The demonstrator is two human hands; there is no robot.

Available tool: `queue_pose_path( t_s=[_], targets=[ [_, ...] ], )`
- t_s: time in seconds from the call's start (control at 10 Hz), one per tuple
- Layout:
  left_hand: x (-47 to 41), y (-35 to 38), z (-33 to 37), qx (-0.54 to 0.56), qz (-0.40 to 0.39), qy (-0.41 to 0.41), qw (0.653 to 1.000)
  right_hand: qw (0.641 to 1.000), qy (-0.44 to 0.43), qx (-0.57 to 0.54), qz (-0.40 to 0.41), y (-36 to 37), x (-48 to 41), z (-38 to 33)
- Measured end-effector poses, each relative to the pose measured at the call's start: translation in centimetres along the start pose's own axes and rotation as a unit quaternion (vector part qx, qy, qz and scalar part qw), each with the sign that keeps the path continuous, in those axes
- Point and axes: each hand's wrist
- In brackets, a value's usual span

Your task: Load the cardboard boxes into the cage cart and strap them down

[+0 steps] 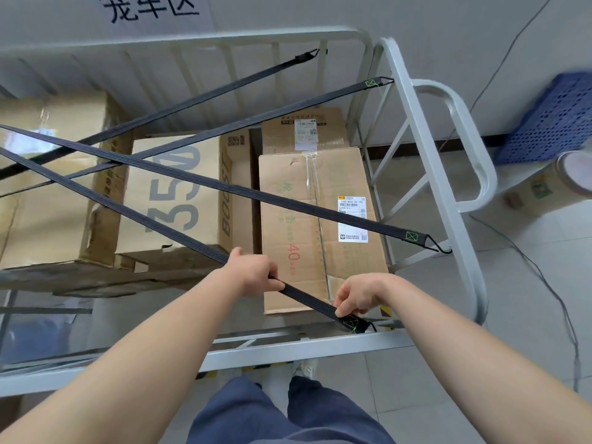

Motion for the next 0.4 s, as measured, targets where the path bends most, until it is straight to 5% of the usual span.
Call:
queue_pose_path(
  t_s=[0.4],
  targets=[
    [5.7, -1.1, -4.3, -0.010, 0.097, 0.010, 0.995, 0.971, -0.013, -0.055, 0.232, 3.8, 1.6, -5.7]
  ],
)
Point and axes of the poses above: each hand's wrist, its own x-axis away from the middle knuckle, its own y-axis out of the palm, z = x × y, and after that the axes turned 2 degrees about -y, right-handed
